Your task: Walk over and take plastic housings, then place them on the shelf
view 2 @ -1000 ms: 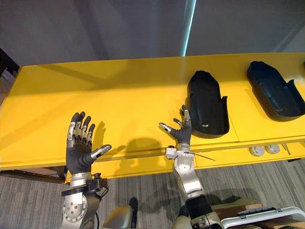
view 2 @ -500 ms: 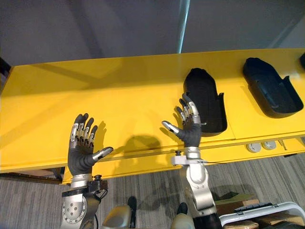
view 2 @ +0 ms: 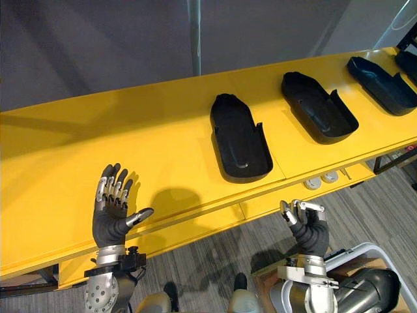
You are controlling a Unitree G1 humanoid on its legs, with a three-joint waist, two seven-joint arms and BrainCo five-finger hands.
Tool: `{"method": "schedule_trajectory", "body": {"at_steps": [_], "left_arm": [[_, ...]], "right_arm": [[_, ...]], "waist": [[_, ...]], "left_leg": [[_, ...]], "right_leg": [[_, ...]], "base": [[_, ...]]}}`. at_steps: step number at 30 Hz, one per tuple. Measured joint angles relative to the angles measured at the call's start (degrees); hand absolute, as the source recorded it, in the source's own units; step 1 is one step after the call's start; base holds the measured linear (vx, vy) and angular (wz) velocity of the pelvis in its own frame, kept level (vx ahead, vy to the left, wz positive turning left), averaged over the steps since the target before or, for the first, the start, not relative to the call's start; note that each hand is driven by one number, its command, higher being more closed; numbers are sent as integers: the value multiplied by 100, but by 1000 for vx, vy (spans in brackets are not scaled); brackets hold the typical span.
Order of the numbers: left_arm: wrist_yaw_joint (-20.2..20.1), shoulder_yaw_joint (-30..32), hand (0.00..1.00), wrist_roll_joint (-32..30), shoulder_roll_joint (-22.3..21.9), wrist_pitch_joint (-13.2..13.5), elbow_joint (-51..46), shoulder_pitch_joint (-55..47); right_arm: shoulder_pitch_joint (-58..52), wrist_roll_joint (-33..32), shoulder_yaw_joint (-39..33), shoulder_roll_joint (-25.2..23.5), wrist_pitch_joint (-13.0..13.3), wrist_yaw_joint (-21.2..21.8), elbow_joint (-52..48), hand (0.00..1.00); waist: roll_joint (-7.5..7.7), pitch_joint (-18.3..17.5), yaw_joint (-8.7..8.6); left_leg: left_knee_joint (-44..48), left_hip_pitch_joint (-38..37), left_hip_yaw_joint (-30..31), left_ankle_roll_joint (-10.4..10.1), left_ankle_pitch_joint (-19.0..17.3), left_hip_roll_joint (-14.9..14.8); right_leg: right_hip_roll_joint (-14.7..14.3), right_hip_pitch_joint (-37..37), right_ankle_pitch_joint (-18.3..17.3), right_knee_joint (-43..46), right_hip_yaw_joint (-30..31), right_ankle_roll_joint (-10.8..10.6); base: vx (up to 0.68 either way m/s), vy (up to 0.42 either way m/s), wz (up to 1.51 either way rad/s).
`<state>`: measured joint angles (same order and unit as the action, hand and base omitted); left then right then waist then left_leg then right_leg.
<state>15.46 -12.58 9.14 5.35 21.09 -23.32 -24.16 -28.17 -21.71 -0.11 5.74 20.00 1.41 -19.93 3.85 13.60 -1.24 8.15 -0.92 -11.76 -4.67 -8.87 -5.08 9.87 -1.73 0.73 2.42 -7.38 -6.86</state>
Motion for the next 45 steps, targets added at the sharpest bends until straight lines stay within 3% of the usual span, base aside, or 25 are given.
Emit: {"method": "schedule_trajectory", "body": {"at_steps": [7,11,16,30,40,45], "left_arm": [[48,8,0,2,250,-5,33,-52],[30,20,0,0,299,-56,33,-7],[17,118,0,1,310,-223,32,69],[-204,304,0,5,292,-251,25,76],[-214,484,0,7,263,-252,-27,49],[-205,492,0,6,264,-253,-33,120]], "right_arm": [[724,14,162,363,68,-128,987,100],[1376,89,360,467,145,-307,1448,100],[1972,454,373,481,145,-562,1988,100],[2770,428,18,582,154,-648,3432,100],[3342,-5,-196,637,141,-363,4028,100],[3451,-3,-208,683,150,-340,4092,100]], "waist": [[-21,-224,51],[-141,-358,64],[-159,-368,217],[-311,-282,288],[-267,26,372],[-103,148,367]], "left_leg": [[-3,-3,36,28,29,44],[-210,-11,152,79,185,78],[-494,-121,218,99,371,89],[-1097,-215,509,47,891,87],[-1297,-313,633,18,1121,184],[-1269,-295,654,-30,1171,186]], "right_leg": [[40,-41,67,-31,-10,-87],[41,-48,278,-130,-38,-54],[33,-83,415,-139,-57,-66],[20,-246,410,-254,-567,-75],[123,-340,132,-162,-740,-217],[133,-338,136,-146,-806,-197]], "base": [[-27,7,2],[-59,14,10],[-72,17,10],[-36,-8,16],[-48,-7,9],[-3,0,1]]}}
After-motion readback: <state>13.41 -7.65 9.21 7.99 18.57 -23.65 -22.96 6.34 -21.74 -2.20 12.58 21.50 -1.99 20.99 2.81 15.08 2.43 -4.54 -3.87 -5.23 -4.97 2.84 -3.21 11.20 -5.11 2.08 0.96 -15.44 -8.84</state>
